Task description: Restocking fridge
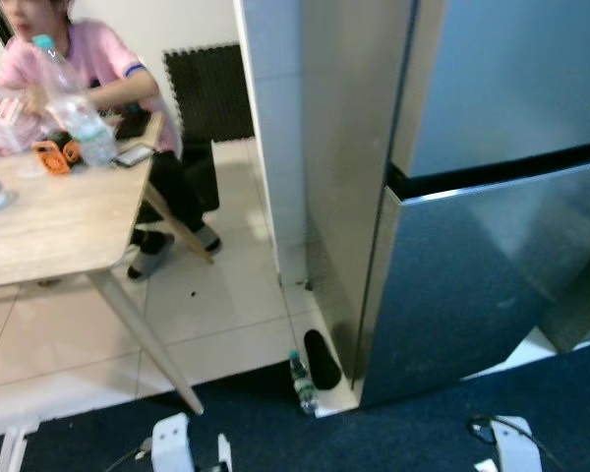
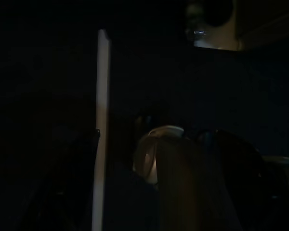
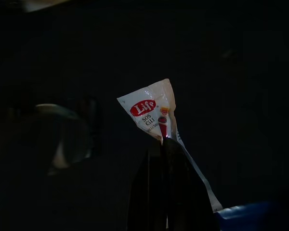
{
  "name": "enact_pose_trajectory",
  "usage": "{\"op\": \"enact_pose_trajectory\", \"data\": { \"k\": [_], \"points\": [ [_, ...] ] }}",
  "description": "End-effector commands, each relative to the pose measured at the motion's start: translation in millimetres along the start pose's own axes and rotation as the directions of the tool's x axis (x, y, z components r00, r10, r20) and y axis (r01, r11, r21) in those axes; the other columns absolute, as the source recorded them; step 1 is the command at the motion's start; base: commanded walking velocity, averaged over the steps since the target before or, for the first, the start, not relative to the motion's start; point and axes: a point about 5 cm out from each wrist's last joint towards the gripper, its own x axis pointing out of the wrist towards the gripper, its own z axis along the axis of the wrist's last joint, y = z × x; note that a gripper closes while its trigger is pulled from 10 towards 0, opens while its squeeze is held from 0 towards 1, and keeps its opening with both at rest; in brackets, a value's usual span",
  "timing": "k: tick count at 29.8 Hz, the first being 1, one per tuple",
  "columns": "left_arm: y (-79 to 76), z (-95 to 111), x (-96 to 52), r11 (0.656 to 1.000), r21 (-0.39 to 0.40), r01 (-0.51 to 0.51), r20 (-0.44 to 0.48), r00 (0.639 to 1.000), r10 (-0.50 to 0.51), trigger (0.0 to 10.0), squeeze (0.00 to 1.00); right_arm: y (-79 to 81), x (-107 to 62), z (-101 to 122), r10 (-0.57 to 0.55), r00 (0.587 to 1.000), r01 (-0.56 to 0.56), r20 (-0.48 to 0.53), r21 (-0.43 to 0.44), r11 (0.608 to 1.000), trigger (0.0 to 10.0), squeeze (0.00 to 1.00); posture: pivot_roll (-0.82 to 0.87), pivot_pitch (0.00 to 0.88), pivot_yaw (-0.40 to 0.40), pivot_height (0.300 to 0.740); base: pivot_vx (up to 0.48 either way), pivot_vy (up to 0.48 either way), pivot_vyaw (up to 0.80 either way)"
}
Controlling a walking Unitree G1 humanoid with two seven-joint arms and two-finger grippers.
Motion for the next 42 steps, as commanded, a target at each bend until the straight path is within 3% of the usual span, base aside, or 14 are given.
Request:
{"op": "enact_pose_trajectory", "data": {
  "k": [1, 11, 19, 24, 28, 29, 32, 33, 34, 35, 42],
  "points": [
    [3.5, 2.6, -0.4, 1.000, 0.000, -0.013, 0.006, 1.000, 0.013, 10.0, 0.00, 2.0, 0.2, 0.5, 0.002, 1.000, -0.002, 0.005, 0.009, 1.000, 10.0, 0.00, -0.01, 0.000, 0.028, 0.740, 0.000, 0.000, 0.00],
    [0.2, 13.5, 1.0, 1.000, 0.017, 0.021, 0.042, 0.999, -0.022, 10.0, 0.00, 2.6, 0.2, 1.5, 0.005, 1.000, -0.005, 0.003, -0.014, 1.000, 10.0, 0.00, -0.01, 0.000, 0.024, 0.740, 0.000, -0.094, 0.00],
    [-2.1, 29.4, 2.5, 0.999, -0.041, 0.021, 0.115, 0.993, -0.016, 10.0, 0.00, 6.4, 0.4, 7.9, 0.009, 1.000, -0.008, 0.013, -0.015, 1.000, 10.0, 0.00, -0.02, 0.000, 0.021, 0.740, 0.000, -0.150, 0.00],
    [-0.8, 55.5, 2.4, 0.998, -0.059, 0.035, 0.203, 0.979, -0.023, 10.0, 0.00, 8.9, 0.6, 9.3, 0.011, 1.000, -0.011, 0.015, -0.017, 1.000, 10.0, 0.00, -0.02, 0.000, 0.020, 0.740, 0.000, 0.000, 0.00],
    [-4.6, 104.9, -1.1, 0.996, -0.023, 0.081, 0.348, 0.935, -0.068, 10.0, 0.00, 10.8, 0.8, 9.3, 0.011, 1.000, -0.011, 0.015, -0.017, 1.000, 10.0, 0.00, -0.02, 0.000, 0.024, 0.740, 0.000, 0.000, 0.00],
    [-8.4, 129.2, -4.8, 0.994, -0.004, 0.111, 0.416, 0.904, -0.099, 10.0, 0.00, 8.9, 0.8, 4.6, 0.009, 1.000, -0.009, 0.008, -0.016, 1.000, 10.0, 0.00, -0.02, 0.000, 0.024, 0.740, 0.000, 0.000, 0.00],
    [-12.4, 142.1, -7.1, 0.990, 0.010, 0.139, 0.451, 0.883, -0.129, 10.0, 0.00, 7.1, 0.8, 1.5, 0.007, 1.000, -0.007, 0.003, -0.015, 1.000, 10.0, 0.00, -0.02, 0.000, 0.024, 0.740, 0.000, 0.000, 0.00],
    [-17.3, 151.7, -9.1, 0.983, 0.018, 0.185, 0.479, 0.861, -0.170, 10.0, 0.63, 5.9, 0.7, -0.3, 0.006, 1.000, -0.006, 0.000, -0.015, 1.000, 10.0, 0.00, -0.02, 0.000, 0.028, 0.740, 0.000, 0.000, 0.00],
    [-20.9, 158.6, -10.7, 0.976, 0.024, 0.218, 0.498, 0.844, -0.200, 10.0, 0.63, 5.0, 0.6, -1.6, 0.005, 1.000, -0.005, -0.002, -0.015, 1.000, 10.0, 0.00, -0.02, 0.000, 0.028, 0.740, 0.000, 0.000, 0.00],
    [-26.5, 166.8, -12.6, 0.966, 0.043, 0.256, 0.516, 0.822, -0.241, 10.0, 1.00, 4.1, 0.6, -2.9, 0.004, 1.000, -0.004, -0.004, -0.015, 1.000, 10.0, 0.00, -0.02, 0.000, 0.029, 0.740, 0.000, 0.000, 0.00],
    [-46.3, 184.8, -16.9, 0.931, 0.173, 0.321, 0.517, 0.775, -0.363, 10.0, 1.00, 2.4, 0.4, -4.1, 0.003, 1.000, -0.003, -0.006, -0.017, 1.000, 10.0, 0.00, -0.02, 0.000, 0.029, 0.740, 0.000, 0.000, 0.00]
  ]
}}
